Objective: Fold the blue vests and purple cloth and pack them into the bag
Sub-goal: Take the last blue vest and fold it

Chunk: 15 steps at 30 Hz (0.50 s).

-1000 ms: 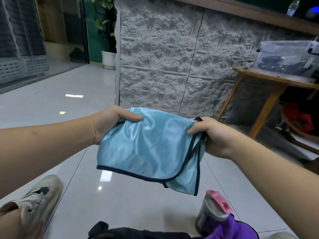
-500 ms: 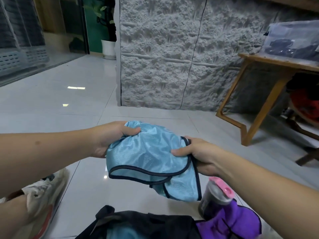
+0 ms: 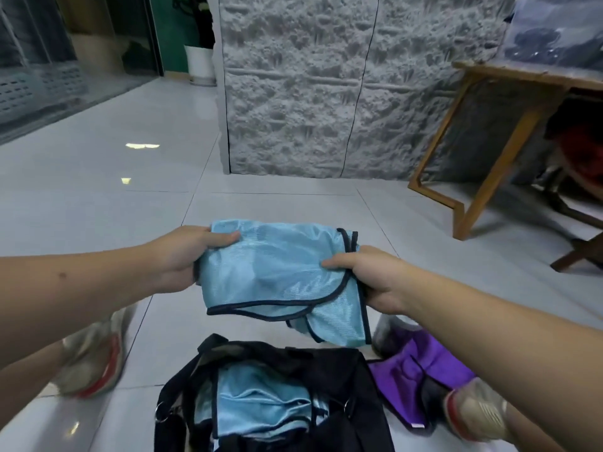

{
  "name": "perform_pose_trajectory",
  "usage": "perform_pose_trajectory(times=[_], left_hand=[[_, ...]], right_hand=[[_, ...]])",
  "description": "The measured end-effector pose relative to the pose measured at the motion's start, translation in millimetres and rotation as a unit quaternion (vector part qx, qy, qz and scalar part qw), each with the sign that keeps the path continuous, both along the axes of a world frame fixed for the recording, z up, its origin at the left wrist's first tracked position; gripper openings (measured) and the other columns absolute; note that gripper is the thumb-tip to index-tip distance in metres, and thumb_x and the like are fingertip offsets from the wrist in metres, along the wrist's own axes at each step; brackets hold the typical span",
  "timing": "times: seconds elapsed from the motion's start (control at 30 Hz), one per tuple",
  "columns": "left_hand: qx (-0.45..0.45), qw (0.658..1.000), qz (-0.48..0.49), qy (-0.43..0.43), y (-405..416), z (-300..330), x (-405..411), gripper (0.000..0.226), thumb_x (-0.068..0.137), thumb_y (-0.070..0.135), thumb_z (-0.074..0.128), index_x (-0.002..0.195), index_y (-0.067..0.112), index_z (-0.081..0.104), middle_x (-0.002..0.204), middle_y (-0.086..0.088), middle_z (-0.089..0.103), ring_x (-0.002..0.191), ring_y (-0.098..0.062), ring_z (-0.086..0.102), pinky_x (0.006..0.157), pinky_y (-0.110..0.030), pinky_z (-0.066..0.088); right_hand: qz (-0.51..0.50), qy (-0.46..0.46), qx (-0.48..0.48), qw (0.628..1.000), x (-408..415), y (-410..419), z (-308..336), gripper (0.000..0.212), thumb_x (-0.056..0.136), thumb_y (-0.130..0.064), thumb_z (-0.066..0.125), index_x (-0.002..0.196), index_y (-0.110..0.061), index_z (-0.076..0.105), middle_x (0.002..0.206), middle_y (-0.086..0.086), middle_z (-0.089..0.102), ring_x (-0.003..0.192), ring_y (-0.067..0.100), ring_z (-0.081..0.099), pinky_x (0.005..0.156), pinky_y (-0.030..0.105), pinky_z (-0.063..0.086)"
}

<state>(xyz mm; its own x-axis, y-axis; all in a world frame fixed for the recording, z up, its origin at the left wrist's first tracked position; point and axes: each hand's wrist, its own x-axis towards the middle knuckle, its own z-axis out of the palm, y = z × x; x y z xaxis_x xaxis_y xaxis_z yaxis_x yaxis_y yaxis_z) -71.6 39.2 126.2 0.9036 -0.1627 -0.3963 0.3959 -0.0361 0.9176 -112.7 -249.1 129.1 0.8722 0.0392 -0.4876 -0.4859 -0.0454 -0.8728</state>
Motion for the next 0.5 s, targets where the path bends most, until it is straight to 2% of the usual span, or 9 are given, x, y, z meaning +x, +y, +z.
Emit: perform_pose_trajectory(times=[0.07,0.13,0.3,0.37,0.43,0.5], left_hand=[[-0.041,0.999,-0.026,0.020,2.5,-0.8,-10.1,0.044,0.085,0.028,0.074,0.124,0.009,0.069,0.126,-0.011,0.074,0.108,-0.027,0.073,0.104,-0.046,0.051],[-0.052,0.997,-0.055,0.022,0.3,-5.7,-20.0,0.047,0.086,0.019,0.074,0.130,0.007,0.065,0.127,-0.013,0.073,0.118,-0.031,0.070,0.111,-0.049,0.047],[0.036,0.998,-0.046,0.008,-16.3,-29.9,-50.1,0.045,0.085,-0.012,0.072,0.124,0.009,0.064,0.112,-0.017,0.077,0.101,-0.037,0.076,0.094,-0.054,0.058],[0.077,0.997,-0.013,0.001,-20.1,-44.5,-60.1,0.050,0.082,-0.015,0.075,0.123,0.010,0.062,0.107,-0.015,0.078,0.095,-0.035,0.077,0.087,-0.054,0.061],[0.128,0.991,0.023,-0.028,-26.5,-52.9,-68.0,0.052,0.078,-0.008,0.082,0.119,0.015,0.060,0.106,-0.012,0.076,0.092,-0.033,0.077,0.083,-0.051,0.063],[0.203,0.975,0.040,-0.075,-35.6,-53.4,-74.2,0.053,0.076,0.004,0.088,0.116,0.019,0.056,0.108,-0.006,0.071,0.094,-0.027,0.073,0.080,-0.046,0.063]], right_hand=[[-0.012,-0.009,-0.012,1.000,-7.9,2.9,-3.7,0.022,0.096,-0.005,0.067,0.117,0.003,0.068,0.104,0.021,0.079,0.097,0.036,0.078,0.085,0.046,0.064],[-0.010,-0.017,-0.040,0.999,-13.8,7.3,-5.5,0.022,0.095,-0.004,0.067,0.116,0.005,0.068,0.104,0.023,0.078,0.097,0.039,0.077,0.089,0.052,0.063],[0.010,-0.008,-0.124,0.992,-30.1,17.4,-9.2,0.032,0.086,-0.003,0.073,0.115,0.006,0.065,0.107,0.029,0.075,0.092,0.041,0.077,0.087,0.057,0.062],[0.010,-0.005,-0.165,0.986,-36.3,19.1,-12.3,0.028,0.085,-0.004,0.074,0.110,0.003,0.063,0.101,0.026,0.076,0.082,0.037,0.076,0.073,0.046,0.066],[0.008,-0.002,-0.207,0.978,-42.4,23.8,-15.5,0.023,0.085,-0.007,0.074,0.105,-0.001,0.063,0.088,0.016,0.070,0.069,0.029,0.069,0.057,0.032,0.057],[-0.002,-0.013,-0.236,0.972,-46.3,31.5,-18.6,0.026,0.083,-0.008,0.073,0.106,0.000,0.066,0.085,0.013,0.067,0.067,0.027,0.064,0.058,0.032,0.051]])
